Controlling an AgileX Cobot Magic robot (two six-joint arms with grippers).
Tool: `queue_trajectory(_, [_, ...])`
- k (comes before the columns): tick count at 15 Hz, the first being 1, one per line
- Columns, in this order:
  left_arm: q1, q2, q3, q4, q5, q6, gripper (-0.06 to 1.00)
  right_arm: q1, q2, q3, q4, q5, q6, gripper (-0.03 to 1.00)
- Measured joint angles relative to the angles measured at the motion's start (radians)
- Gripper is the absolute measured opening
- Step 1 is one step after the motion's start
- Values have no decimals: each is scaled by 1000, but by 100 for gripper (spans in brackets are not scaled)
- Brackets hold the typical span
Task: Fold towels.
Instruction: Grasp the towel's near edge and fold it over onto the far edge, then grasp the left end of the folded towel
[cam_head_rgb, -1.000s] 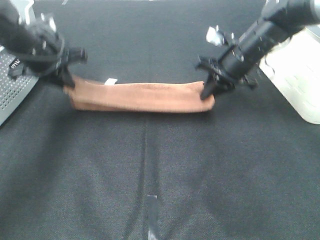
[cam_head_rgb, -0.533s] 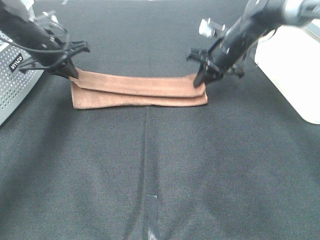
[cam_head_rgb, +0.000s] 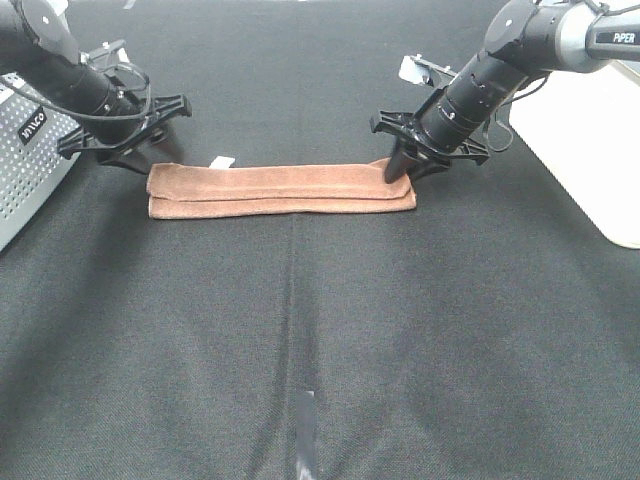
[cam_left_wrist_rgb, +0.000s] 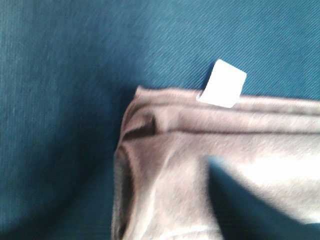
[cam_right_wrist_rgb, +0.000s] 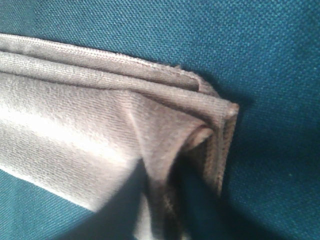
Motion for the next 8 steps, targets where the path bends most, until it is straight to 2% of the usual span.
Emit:
queue_trajectory(1, [0,0,0,7,4,-1,68,0,0,0,0,2,0,66])
queue_trajectory(2, [1,0,0,19,12,-20,70,0,0,0,-1,3,0,76])
queue_trajectory(3, [1,0,0,41,15,-42,71,0,-7,0,-12,8,0,82])
queue_trajectory(4, [2,0,0,70,15,-53,71,0,-20,0,-39,10,0,84])
queue_trajectory(8, [2,0,0,79,15,-56,77,0,-36,-1,-70,10,0,85])
